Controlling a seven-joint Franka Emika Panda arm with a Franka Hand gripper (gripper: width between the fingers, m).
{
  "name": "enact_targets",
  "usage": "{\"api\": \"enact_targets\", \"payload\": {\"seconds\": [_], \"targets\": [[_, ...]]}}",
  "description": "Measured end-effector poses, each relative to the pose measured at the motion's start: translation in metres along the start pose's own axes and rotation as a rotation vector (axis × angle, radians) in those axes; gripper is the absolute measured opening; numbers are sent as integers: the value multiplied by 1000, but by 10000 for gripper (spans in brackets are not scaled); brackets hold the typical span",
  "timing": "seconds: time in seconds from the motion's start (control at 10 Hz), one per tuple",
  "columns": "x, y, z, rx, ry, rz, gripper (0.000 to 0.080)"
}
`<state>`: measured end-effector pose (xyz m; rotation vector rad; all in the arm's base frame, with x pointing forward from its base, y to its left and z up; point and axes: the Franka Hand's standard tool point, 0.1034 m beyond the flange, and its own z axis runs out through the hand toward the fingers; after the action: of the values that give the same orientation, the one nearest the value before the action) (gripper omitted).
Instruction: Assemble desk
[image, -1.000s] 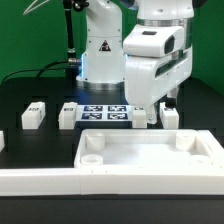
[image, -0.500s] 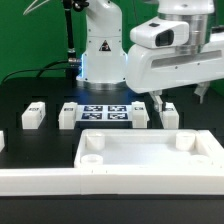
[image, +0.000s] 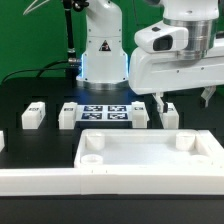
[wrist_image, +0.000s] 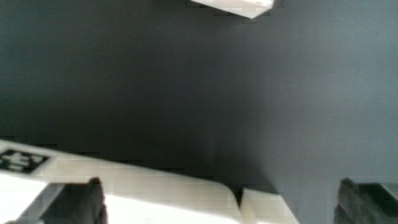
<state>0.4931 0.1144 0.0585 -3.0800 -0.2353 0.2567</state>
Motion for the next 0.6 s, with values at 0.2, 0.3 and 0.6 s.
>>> {"api": "enact_targets", "payload": {"seconds": [0.2,0.3,0.6], "targets": [[-17,0,2,-8,-289,69,648],[-7,-1,4,1,-334,74,648],[-16,-5,8,8,-496,65,648]]}}
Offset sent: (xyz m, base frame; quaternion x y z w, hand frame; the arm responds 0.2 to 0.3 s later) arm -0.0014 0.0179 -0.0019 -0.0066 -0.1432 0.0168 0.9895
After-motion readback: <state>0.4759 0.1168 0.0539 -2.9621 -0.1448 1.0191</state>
